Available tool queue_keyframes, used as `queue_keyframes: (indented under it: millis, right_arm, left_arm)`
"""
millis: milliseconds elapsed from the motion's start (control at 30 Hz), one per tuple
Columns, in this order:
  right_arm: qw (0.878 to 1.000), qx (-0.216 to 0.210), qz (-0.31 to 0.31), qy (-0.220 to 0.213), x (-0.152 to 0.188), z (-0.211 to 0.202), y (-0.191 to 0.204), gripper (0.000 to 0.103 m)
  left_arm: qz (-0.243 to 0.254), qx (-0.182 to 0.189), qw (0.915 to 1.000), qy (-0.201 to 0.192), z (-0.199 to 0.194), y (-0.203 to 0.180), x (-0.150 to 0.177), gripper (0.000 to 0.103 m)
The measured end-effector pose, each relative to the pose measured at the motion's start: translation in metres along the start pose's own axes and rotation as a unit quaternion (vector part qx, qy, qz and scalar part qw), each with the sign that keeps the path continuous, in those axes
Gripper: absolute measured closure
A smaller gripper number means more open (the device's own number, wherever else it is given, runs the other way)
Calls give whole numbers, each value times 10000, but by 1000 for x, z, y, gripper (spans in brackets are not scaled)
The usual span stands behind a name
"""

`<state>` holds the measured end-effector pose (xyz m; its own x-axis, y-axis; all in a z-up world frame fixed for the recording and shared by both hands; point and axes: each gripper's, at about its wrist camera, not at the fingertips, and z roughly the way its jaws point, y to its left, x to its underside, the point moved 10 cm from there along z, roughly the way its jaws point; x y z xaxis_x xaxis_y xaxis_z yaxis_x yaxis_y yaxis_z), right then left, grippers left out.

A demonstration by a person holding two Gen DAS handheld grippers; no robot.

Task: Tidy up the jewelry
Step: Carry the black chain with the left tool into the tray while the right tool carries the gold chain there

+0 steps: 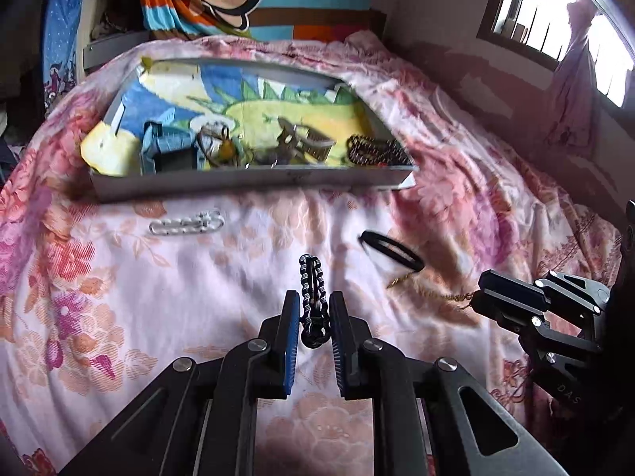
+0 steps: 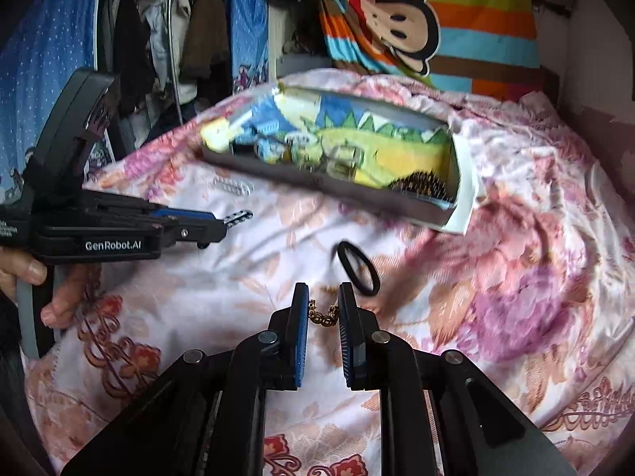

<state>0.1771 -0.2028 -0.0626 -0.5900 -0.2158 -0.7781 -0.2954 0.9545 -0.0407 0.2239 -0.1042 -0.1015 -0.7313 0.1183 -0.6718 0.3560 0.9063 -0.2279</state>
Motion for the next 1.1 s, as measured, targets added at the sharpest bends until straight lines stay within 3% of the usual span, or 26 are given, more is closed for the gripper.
queue_keyframes:
  millis: [333,600,833,1100]
  right_arm:
    - [9992,123,104,-369,-63,-25,-5,90]
    - [9976,239,-241,-600,-135,-8,14,90]
    - [9962,143,-164,-839,-207,43,41,90]
    - [9990,224,-53,-395,-210,130,52,90]
  left_arm:
    - [-339,264,9977,-533,-29,13,-32,89]
    - [-315,47,9938,-1065,-46,56,-93,89]
    - [-886,100,9905,-1048,-32,119,-131,89]
    - [-1035,97,9919,-726,2,145,-147,89]
